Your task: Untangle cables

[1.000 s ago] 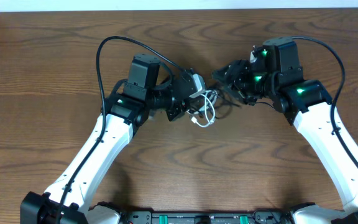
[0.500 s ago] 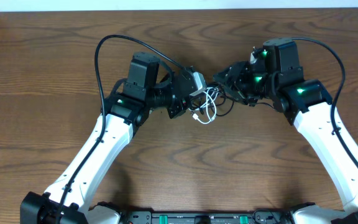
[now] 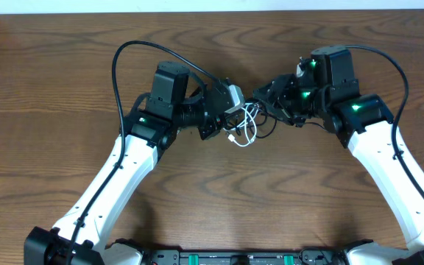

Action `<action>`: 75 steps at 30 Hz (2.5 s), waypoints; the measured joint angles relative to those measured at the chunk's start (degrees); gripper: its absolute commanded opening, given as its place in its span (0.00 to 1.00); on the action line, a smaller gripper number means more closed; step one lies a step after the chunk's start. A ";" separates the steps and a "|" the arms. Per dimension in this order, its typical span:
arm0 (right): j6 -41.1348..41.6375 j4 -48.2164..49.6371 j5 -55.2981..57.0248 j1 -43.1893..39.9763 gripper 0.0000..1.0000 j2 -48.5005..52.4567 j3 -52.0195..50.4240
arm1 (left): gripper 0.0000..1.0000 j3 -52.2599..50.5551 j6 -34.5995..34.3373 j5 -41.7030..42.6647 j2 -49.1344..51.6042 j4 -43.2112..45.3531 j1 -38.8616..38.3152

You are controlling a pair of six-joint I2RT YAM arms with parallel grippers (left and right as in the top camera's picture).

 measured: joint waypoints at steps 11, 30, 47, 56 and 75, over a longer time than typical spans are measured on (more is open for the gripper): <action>-0.50 0.09 1.14 0.20 0.14 0.00 0.02 | 0.08 -0.02 -0.02 3.69 0.00 2.45 -0.07; -1.05 -2.75 4.74 0.50 0.01 0.00 0.02 | 0.08 0.00 -0.04 -3.98 0.00 -3.98 -2.58; -3.63 -5.57 0.61 -12.00 0.01 0.00 0.02 | 0.08 0.00 -3.87 -29.22 -0.04 -15.32 1.81; -7.26 -11.39 -2.43 -21.27 0.01 0.00 0.02 | 0.08 0.00 -10.36 -29.64 -0.04 -17.55 10.84; -14.10 -16.48 -0.72 -31.80 0.02 0.02 0.02 | 0.07 0.00 -20.44 -26.01 -0.04 -17.40 21.90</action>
